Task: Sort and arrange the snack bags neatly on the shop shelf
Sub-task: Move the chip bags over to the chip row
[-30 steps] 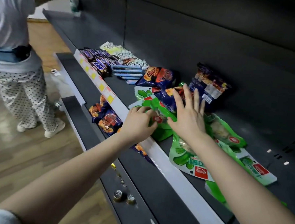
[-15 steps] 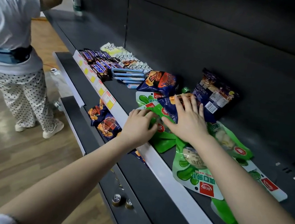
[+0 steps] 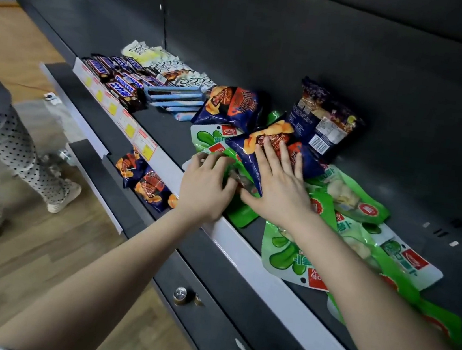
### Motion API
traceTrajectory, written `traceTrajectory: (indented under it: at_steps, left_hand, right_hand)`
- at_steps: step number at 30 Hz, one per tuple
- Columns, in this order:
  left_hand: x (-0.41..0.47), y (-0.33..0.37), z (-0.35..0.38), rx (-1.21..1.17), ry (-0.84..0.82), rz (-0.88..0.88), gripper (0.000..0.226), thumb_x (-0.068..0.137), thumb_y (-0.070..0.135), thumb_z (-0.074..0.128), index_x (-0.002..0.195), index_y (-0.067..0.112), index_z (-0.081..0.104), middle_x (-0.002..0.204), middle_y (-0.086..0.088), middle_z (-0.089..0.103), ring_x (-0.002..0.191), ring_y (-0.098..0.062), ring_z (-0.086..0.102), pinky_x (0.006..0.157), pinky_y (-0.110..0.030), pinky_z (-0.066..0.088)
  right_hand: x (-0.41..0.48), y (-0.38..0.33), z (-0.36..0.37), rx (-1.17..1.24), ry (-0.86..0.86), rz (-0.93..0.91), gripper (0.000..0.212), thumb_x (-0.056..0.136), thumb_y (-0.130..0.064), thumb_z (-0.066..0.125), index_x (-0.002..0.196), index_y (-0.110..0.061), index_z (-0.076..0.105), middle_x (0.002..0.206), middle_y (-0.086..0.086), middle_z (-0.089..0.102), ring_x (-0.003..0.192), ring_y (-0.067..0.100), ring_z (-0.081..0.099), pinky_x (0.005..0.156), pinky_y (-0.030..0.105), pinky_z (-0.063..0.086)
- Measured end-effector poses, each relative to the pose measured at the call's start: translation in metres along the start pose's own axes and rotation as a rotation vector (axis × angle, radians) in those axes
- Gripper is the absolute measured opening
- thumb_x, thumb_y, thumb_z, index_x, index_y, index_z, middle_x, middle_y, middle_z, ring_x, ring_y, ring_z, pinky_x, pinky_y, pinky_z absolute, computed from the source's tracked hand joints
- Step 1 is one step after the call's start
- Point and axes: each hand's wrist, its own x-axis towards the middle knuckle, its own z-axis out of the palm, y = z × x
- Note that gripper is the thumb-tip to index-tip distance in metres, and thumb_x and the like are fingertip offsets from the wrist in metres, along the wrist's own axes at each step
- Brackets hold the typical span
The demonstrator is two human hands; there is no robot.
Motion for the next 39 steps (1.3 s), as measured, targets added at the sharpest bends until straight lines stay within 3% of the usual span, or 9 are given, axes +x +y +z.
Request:
traceTrajectory:
  at_steps: [6, 13, 20, 24, 27, 30, 34, 39]
  left_hand:
    - [-0.001, -0.001, 0.001, -0.019, 0.005, 0.003, 0.045, 0.085, 0.036, 0.034, 0.119, 0.017, 0.057, 0.132, -0.002, 0.054, 0.118, -0.028, 0.035, 0.101, -0.033, 0.025]
    - [-0.003, -0.001, 0.001, -0.015, -0.009, -0.008, 0.047, 0.084, 0.036, 0.033, 0.120, 0.016, 0.056, 0.131, -0.002, 0.054, 0.118, -0.030, 0.036, 0.099, -0.034, 0.028]
    - [-0.001, 0.000, -0.005, 0.015, -0.096, 0.005, 0.037, 0.091, 0.035, 0.036, 0.116, 0.012, 0.052, 0.130, -0.008, 0.051, 0.119, -0.033, 0.033, 0.098, -0.038, 0.028]
    - [0.003, 0.002, -0.014, -0.047, -0.051, 0.002, 0.030, 0.092, 0.028, 0.041, 0.106, 0.015, 0.063, 0.126, -0.006, 0.054, 0.112, -0.029, 0.039, 0.093, -0.037, 0.034]
    - [0.008, 0.012, -0.020, -0.004, 0.053, -0.036, 0.033, 0.091, 0.028, 0.042, 0.098, 0.012, 0.070, 0.113, -0.006, 0.059, 0.102, -0.027, 0.043, 0.085, -0.035, 0.035]
    - [0.014, 0.023, -0.026, -0.018, 0.098, -0.026, 0.037, 0.087, 0.029, 0.039, 0.090, 0.011, 0.071, 0.107, -0.006, 0.060, 0.098, -0.029, 0.045, 0.081, -0.036, 0.037]
    - [0.020, 0.035, -0.029, -0.108, 0.120, 0.017, 0.029, 0.088, 0.029, 0.045, 0.099, 0.011, 0.064, 0.108, -0.010, 0.059, 0.097, -0.032, 0.046, 0.079, -0.038, 0.038]
    - [0.024, 0.048, -0.021, -0.187, 0.011, 0.131, 0.042, 0.086, 0.026, 0.049, 0.125, 0.012, 0.047, 0.129, -0.011, 0.050, 0.117, -0.034, 0.041, 0.096, -0.041, 0.034]
  right_hand:
    - [-0.002, -0.001, -0.004, 0.057, 0.029, 0.021, 0.072, 0.094, -0.050, 0.036, 0.151, -0.018, 0.006, 0.159, 0.001, -0.001, 0.145, 0.025, -0.008, 0.114, 0.051, -0.009]
    - [-0.010, 0.005, -0.016, 0.155, 0.057, 0.008, 0.061, 0.091, -0.026, 0.045, 0.148, -0.021, 0.024, 0.157, -0.004, 0.017, 0.145, 0.016, 0.007, 0.116, 0.049, -0.005]
    - [-0.026, 0.012, -0.027, 0.140, 0.020, -0.039, 0.062, 0.091, -0.012, 0.045, 0.148, -0.025, 0.024, 0.156, -0.009, 0.017, 0.145, 0.013, 0.006, 0.114, 0.048, -0.009]
    - [-0.036, 0.017, -0.030, 0.133, 0.060, -0.061, 0.067, 0.086, -0.003, 0.050, 0.146, -0.024, 0.029, 0.155, -0.009, 0.023, 0.144, 0.013, 0.011, 0.113, 0.045, -0.010]
    - [-0.043, 0.019, -0.030, 0.153, 0.089, -0.064, 0.075, 0.078, 0.007, 0.054, 0.144, -0.023, 0.034, 0.152, -0.007, 0.029, 0.142, 0.016, 0.017, 0.116, 0.041, 0.001]
    - [-0.051, 0.024, -0.031, 0.186, 0.114, -0.044, 0.077, 0.071, 0.016, 0.054, 0.136, -0.023, 0.043, 0.147, 0.001, 0.034, 0.137, 0.023, 0.027, 0.113, 0.039, 0.022]
    - [-0.067, 0.037, -0.033, 0.200, 0.072, 0.014, 0.075, 0.065, 0.018, 0.052, 0.121, -0.031, 0.048, 0.141, 0.001, 0.027, 0.133, 0.025, 0.024, 0.093, 0.040, 0.042]
    - [-0.079, 0.061, -0.043, 0.112, 0.054, 0.064, 0.063, 0.072, 0.012, 0.058, 0.116, -0.033, 0.057, 0.142, -0.007, 0.038, 0.134, 0.023, 0.018, 0.105, 0.047, 0.028]
